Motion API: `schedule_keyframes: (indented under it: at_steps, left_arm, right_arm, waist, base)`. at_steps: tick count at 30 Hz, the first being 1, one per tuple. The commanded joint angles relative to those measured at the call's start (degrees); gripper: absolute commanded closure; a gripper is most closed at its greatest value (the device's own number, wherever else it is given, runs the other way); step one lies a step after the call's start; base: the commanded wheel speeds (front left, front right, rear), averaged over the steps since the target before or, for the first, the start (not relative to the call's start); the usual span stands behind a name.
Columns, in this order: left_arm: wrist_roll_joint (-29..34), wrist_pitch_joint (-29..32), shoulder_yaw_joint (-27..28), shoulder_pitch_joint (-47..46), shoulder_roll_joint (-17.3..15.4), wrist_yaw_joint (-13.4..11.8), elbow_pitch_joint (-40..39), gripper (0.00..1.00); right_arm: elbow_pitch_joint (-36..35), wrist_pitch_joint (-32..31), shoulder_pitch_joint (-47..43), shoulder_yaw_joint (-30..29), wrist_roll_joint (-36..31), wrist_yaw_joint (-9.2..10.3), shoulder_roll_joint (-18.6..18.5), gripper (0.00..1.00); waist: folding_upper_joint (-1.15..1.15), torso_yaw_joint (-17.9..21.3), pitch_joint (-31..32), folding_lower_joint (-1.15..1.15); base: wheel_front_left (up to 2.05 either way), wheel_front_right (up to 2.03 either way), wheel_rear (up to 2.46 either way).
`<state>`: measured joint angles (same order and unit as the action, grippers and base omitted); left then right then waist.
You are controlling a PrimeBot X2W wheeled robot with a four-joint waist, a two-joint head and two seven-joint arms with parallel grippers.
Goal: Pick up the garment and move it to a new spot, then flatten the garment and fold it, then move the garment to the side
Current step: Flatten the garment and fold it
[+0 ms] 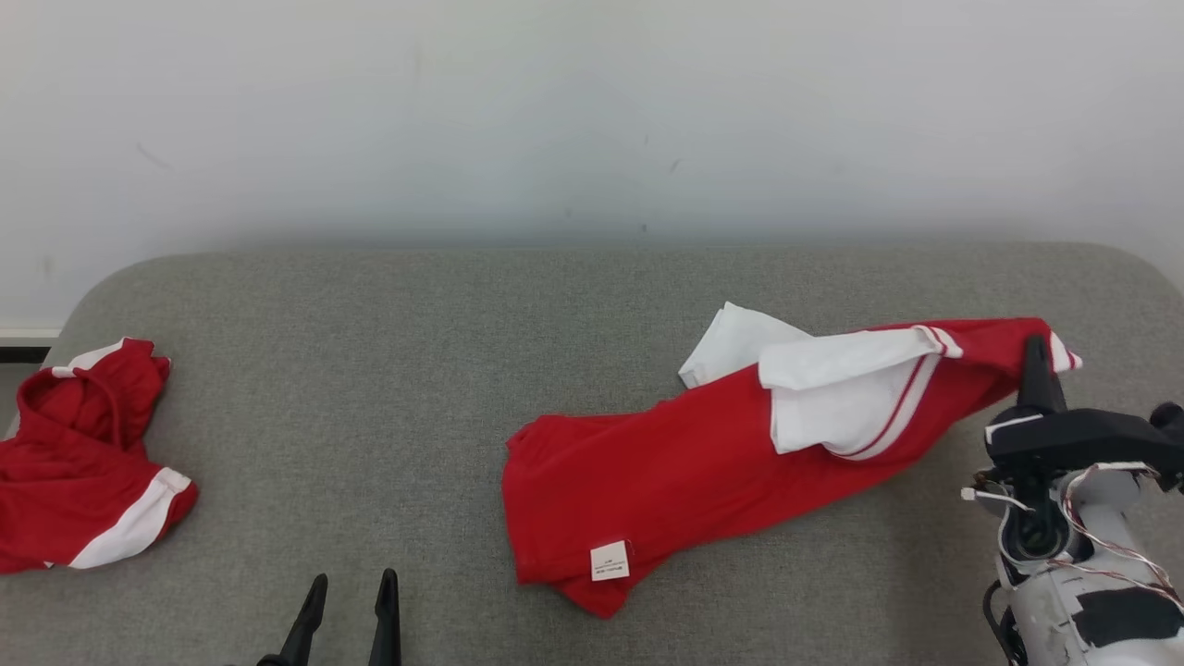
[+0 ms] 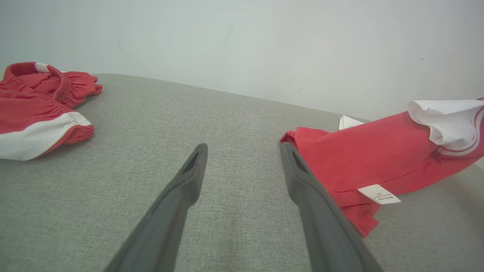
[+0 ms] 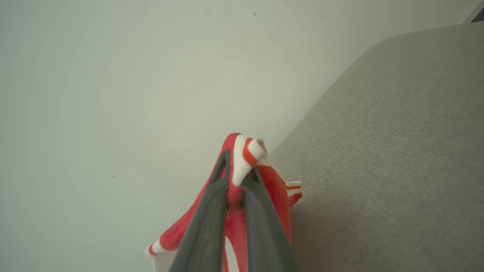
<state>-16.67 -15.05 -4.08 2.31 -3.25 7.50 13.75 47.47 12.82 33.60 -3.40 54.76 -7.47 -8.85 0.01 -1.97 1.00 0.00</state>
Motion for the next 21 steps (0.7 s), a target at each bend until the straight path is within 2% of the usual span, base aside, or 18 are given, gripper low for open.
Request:
schedule_keyframes:
  at_steps: [1,7,12,13,14,18,21]
  left_arm:
    - [0.3,-0.2,-0.1,-0.4,0.0,0.0,0.1,0.00]
    - [0.3,-0.2,-0.3,-0.9,0.1,0.0,0.2,0.00]
    - [0.2,-0.2,-0.6,-1.4,0.1,0.0,0.2,0.00]
    - [0.2,-0.2,-0.6,-1.5,0.1,0.0,0.2,0.00]
    - [0.1,-0.2,-0.7,-1.5,0.0,0.0,0.2,0.00]
    - [0.2,-0.2,-0.9,-1.3,0.0,0.0,0.2,0.00]
    - [0.1,-0.2,-1.2,-0.8,-0.1,0.0,0.5,0.00]
  right_arm:
    - [-0.6,0.4,-1.3,-1.1,-0.2,-0.04,-0.6,1.00]
    - [-1.8,0.8,-6.8,-7.9,-1.2,-0.04,-1.5,1.00]
    - [0.8,0.4,-9.7,-13.9,-2.5,-0.04,-0.5,1.00]
    - [1.7,0.3,-9.8,-15.1,-2.9,-0.04,-0.2,0.56]
    - [2.6,-0.2,-9.9,-15.9,-3.3,-0.04,0.2,0.00]
    - [3.0,-1.1,-10.5,-17.1,-6.0,-0.04,1.3,0.00]
    - [1.6,-2.2,-12.4,-16.0,-9.8,-0.04,1.3,0.00]
  waist:
    - [-0.01,0.2,-0.1,0.00]
    - [-0.01,0.7,-0.2,0.00]
    - [-0.01,1.1,-0.8,0.00]
    - [-0.01,1.1,-0.9,0.00]
    - [-0.01,1.1,-1.0,0.00]
    - [-0.01,1.0,-1.1,0.00]
    - [-0.01,0.8,-0.6,0.00]
  base:
    - [0.00,0.00,0.00]
    - [0.00,0.00,0.00]
    - [0.00,0.00,0.00]
    - [0.00,0.00,0.00]
    - [0.00,0.00,0.00]
    - [0.00,0.00,0.00]
    - [0.00,0.00,0.00]
